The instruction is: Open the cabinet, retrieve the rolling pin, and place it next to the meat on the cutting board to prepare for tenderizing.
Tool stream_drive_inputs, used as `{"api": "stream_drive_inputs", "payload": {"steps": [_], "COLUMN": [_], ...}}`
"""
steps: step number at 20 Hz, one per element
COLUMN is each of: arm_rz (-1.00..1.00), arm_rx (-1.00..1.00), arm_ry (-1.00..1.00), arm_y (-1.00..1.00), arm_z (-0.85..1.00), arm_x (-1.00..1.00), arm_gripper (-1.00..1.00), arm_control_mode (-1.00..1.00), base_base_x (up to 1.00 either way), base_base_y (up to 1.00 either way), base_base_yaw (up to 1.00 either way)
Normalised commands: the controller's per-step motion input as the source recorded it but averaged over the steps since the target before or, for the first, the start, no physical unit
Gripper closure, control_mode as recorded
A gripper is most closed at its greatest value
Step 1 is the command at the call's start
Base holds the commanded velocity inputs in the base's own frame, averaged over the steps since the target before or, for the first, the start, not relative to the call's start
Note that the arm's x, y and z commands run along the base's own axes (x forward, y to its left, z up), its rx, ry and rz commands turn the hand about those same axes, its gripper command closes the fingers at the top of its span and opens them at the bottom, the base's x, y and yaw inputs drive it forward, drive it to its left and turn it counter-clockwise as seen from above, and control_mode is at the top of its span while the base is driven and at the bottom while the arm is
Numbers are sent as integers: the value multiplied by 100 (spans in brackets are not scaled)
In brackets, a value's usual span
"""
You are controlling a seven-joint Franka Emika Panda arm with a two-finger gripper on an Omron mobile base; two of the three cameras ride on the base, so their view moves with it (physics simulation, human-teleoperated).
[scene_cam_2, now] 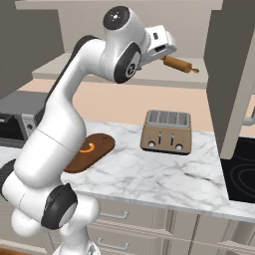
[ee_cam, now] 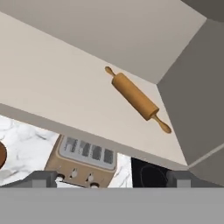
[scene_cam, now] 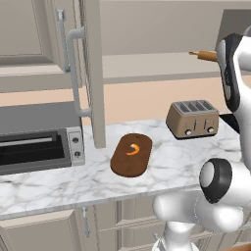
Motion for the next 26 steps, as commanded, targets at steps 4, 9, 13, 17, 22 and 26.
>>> {"api": "stream_drive_inputs", "payload": {"steps": [4,9,13,17,22,26], "arm_rz": [12,11,9,7,7,9], "arm_rx": [1,3,4,6,9,12], "arm_ry": [7,10,10,6,0,-1], "arm_y": [-18,-15,-1,0,0,-3], "arm_z": [-10,-1,0,0,0,0], "arm_x": [24,24,25,24,5,0], "arm_gripper": [-100,-100,-100,-100,-100,-100], "arm_control_mode": [-100,-100,-100,-100,-100,-100], "base_base_x": [0,0,0,0,0,0], "base_base_y": [0,0,0,0,0,0], "base_base_yaw": [0,0,0,0,0,0]}}
